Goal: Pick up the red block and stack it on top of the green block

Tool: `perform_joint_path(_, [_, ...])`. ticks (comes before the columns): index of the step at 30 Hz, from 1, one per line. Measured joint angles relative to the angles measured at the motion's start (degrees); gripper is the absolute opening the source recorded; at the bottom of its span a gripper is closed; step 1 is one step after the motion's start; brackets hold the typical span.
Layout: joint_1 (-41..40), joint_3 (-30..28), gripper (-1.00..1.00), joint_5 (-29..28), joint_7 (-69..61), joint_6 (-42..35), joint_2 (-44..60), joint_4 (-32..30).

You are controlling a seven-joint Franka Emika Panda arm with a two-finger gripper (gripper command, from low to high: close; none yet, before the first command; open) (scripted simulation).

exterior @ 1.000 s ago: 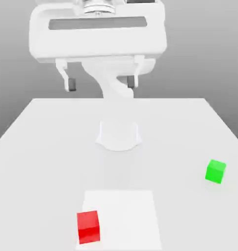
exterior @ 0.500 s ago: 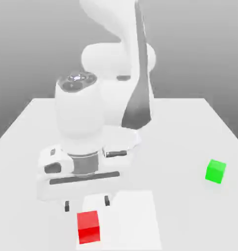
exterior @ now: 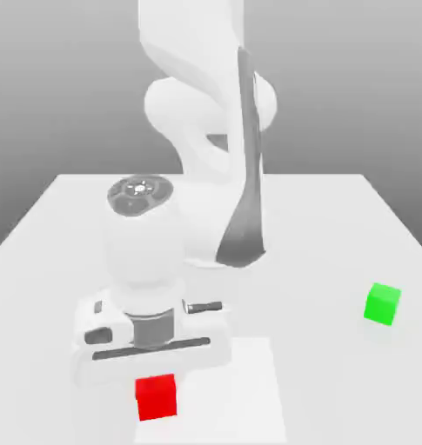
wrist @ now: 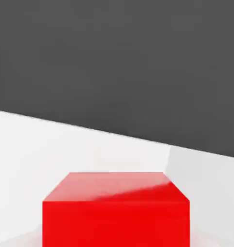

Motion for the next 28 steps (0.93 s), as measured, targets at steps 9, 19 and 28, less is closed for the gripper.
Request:
perform_joint_path(9, [18.1,13.5,-1.00,1.2,8.8,-2.3,-8.8,-6.5])
perform_joint_path(19, [37.8,24.9,-1.00,-1.2,21.6,-2.5,-16.5,-13.6])
perform_joint_path(28, [39.0,22.8,1.00,-10.0,28.4,7.8,-5.7,-13.5])
